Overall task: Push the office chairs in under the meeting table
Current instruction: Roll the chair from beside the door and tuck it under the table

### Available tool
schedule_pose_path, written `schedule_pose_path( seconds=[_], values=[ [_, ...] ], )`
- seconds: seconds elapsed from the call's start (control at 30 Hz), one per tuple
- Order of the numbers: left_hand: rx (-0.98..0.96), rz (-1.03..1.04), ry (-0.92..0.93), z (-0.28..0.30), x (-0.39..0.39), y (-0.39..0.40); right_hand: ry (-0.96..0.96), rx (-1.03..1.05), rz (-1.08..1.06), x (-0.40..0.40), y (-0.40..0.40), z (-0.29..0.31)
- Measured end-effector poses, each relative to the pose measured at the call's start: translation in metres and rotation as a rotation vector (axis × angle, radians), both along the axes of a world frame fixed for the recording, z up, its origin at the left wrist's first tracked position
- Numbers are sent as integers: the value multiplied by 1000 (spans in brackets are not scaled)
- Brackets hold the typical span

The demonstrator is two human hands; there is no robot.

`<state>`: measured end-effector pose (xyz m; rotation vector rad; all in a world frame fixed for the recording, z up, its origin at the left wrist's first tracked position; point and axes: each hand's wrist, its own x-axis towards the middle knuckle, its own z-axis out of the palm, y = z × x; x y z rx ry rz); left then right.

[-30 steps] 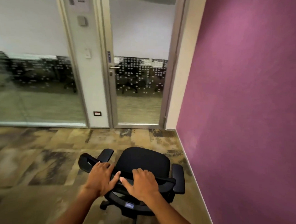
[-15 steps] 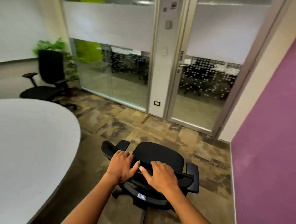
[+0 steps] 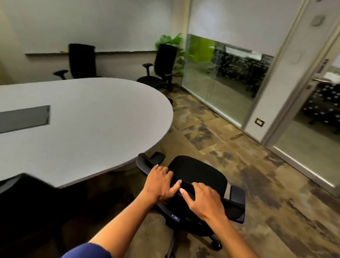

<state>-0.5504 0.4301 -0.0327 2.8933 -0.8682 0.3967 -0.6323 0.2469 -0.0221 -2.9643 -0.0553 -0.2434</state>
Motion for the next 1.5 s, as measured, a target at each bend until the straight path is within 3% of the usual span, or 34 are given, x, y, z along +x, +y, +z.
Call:
schedule_pose_path(
  seconds=[0.27, 0.47, 0.63, 1.0, 1.23, 1.5],
  values=[
    [18, 224, 25, -4, -95, 59, -19, 15, 294, -49, 36, -3],
    [39, 298, 145, 18, -137, 48, -39, 2, 400, -53, 4, 6],
    [28, 409, 139, 19, -165, 32, -32, 20, 478, -48, -15, 7],
    [-23, 583, 12, 30, -157, 12, -105, 5, 603, -9, -27, 22],
    [-6, 615, 46, 33, -149, -7, -135, 12, 660, 12, -42, 12],
    [11, 705, 81, 16, -135, 28, -105, -2, 704, 36, -3, -3]
  ],
)
